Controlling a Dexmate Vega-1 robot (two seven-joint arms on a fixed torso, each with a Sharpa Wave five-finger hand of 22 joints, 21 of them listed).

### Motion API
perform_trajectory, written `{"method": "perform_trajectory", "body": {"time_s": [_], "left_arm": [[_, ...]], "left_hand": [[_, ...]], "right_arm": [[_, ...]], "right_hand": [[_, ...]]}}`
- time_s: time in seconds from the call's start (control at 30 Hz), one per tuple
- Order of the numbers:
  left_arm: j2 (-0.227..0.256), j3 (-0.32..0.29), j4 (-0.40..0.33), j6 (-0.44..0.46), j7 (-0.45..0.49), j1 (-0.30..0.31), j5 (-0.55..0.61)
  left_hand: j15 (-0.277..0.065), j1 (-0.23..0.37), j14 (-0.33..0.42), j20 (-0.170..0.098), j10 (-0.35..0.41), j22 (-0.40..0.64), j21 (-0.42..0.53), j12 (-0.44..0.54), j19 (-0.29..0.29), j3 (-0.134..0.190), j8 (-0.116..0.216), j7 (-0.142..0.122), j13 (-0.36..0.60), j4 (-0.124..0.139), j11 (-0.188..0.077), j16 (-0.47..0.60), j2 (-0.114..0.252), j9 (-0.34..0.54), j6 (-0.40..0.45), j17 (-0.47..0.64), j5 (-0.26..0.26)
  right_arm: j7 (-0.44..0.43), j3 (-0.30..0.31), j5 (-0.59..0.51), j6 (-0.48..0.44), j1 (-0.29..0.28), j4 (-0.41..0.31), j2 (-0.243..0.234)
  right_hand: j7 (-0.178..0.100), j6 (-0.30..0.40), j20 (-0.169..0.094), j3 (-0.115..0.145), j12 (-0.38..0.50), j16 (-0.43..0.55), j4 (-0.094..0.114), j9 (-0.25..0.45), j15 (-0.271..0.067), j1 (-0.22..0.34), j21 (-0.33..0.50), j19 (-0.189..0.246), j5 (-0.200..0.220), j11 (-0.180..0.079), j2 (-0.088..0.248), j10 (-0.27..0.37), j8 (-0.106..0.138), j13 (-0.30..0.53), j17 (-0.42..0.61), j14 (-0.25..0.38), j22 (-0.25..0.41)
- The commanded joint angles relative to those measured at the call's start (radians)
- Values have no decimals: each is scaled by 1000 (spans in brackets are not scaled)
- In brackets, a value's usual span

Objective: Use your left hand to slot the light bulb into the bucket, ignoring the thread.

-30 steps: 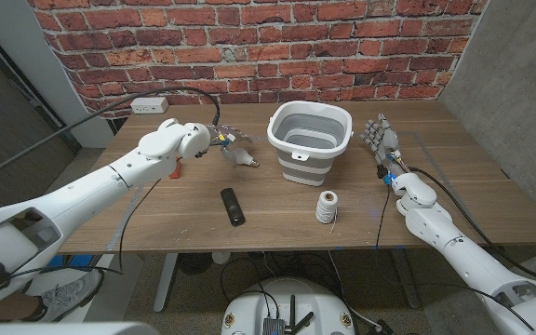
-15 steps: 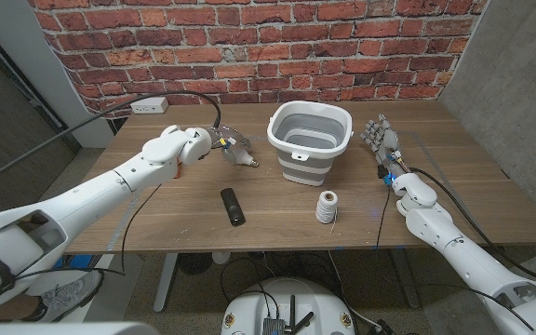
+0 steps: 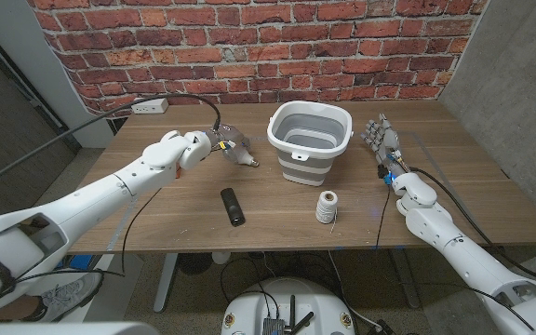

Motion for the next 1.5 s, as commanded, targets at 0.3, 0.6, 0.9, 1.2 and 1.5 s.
{"method": "perform_trajectory", "body": {"time_s": [0.3,0.6,0.9,1.2,1.5], "left_arm": [[-4,9,12,14,47,4,22],[26,-18,-37,20,39,10,24],[39,-44,-85,49,4,21,31],[66,-74,-137,41,4,37,33],[96,-112,-212,53,-16,61,50]], "left_hand": [[-152,42,80,-15,168,3,1,29,56,-42,78,7,34,0,-3,9,22,0,160,9,8],[-156,52,96,-19,205,3,0,35,68,-52,91,1,43,0,-4,11,29,0,186,12,8],[-155,44,91,-14,188,3,-4,20,63,-65,73,8,47,7,-3,6,40,0,144,15,9],[-154,44,95,-13,187,3,-5,15,62,-70,76,4,51,7,-4,6,46,-1,155,16,10],[-153,42,99,-12,195,3,-7,15,58,-75,78,4,54,8,-4,6,49,-1,162,17,11]], "right_arm": [[5,-1,-1,4,16,23,7],[17,-3,2,2,23,32,7],[17,-2,3,0,20,27,5],[9,-2,1,-5,13,13,0],[9,-5,-1,-8,16,10,2]], "right_hand": [[-2,10,-1,-3,10,9,0,4,-7,-7,-7,15,7,-1,32,3,6,0,0,-4,2],[-2,12,-1,-5,10,10,2,4,-7,-8,-11,17,7,-1,33,4,7,0,-1,-4,2],[-2,13,0,-6,10,11,2,4,-7,-7,-15,20,7,-1,34,3,6,1,-2,-4,2],[-2,14,-1,-7,10,12,3,4,-8,-7,-20,22,7,-1,35,4,6,1,-3,-4,2],[-3,14,-2,-9,10,12,4,4,-9,-8,-24,23,7,-1,36,5,6,1,-4,-5,2]]}}
